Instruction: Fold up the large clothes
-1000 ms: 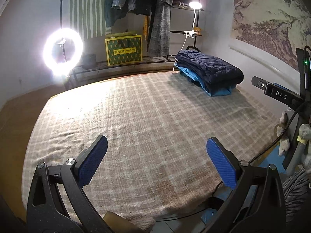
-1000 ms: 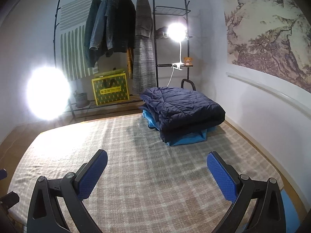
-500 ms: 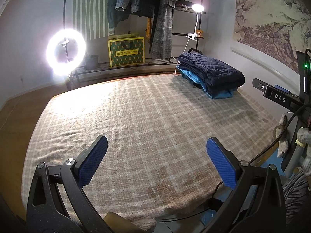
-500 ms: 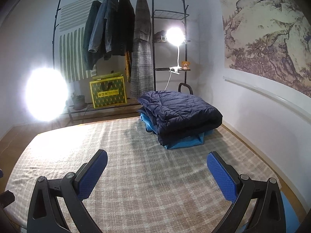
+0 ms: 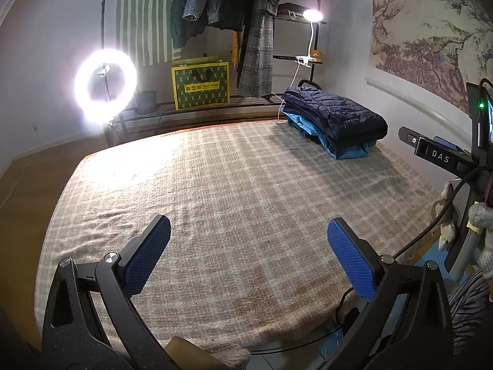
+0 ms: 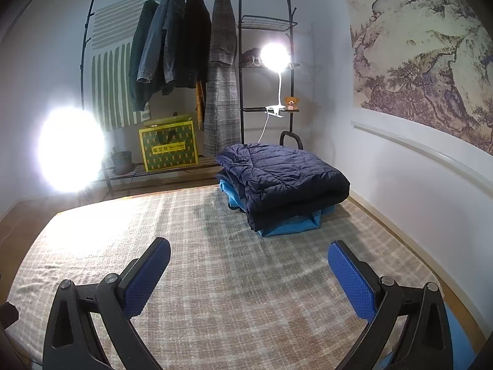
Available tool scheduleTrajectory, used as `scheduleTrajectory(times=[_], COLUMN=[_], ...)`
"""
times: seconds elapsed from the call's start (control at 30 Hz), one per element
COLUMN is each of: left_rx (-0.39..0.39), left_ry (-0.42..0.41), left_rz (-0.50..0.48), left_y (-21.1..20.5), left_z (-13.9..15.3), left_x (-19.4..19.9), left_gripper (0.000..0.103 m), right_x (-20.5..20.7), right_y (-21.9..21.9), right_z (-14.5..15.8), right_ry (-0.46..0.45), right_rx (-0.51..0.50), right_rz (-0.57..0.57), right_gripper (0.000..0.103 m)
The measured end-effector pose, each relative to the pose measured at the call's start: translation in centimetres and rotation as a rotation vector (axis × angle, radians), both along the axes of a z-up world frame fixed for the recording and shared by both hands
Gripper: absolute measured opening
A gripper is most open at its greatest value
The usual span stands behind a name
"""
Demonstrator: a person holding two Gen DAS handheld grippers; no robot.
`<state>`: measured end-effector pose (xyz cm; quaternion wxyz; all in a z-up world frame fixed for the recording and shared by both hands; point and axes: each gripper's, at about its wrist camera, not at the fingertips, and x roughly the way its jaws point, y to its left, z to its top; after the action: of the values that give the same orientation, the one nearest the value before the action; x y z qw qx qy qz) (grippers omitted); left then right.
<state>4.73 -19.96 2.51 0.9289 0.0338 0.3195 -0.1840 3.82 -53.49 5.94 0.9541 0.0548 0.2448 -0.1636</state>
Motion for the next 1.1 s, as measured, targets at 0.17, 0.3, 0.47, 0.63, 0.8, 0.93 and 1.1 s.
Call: scheduleTrajectory(times=[0.17, 0.3, 0.47, 0.63, 0.8, 0.93, 1.1], left_rx=[0.001, 0.006, 0.007, 0.008, 0.008, 0.010, 0.008], left_ry=[-0.002, -0.017, -0.026, -0.025, -0.026, -0.027, -0.027], left_rz=[0.000, 0.004, 0.002, 0.002, 0.002, 0.002, 0.003], left_y=[-0.05, -0.10, -0.12, -0.17, -0.18, -0.20, -0.21], left_z=[0.14, 0.39, 0.80, 0.86, 0.88, 0.87, 0.83], left_x=[-0.04, -0.10, -0.06, -0.21, -0.17, -0.22, -0.26], left_gripper=[0.103, 0.103, 0.103, 0.103, 0.103, 0.103, 0.103], right_x=[-0.05, -0.07, -0.04, -0.06, -0.04, -0.04, -0.13], right_y=[0.01, -0.09, -0.06, -0.06, -0.04, -0.07, -0.03], right_z=[-0.03, -0.03, -0.06, -0.06, -0.06, -0.05, -0.12], right_ry=[0.002, 0.003, 0.003, 0.003, 0.003, 0.003, 0.003], right_rx=[0.002, 0.003, 0.002, 0.003, 0.003, 0.001, -0.001], right_rz=[0.000, -0.002, -0.002, -0.002, -0.002, -0.002, -0.004], right_gripper=[0.103, 0.103, 0.103, 0.103, 0.103, 0.103, 0.103])
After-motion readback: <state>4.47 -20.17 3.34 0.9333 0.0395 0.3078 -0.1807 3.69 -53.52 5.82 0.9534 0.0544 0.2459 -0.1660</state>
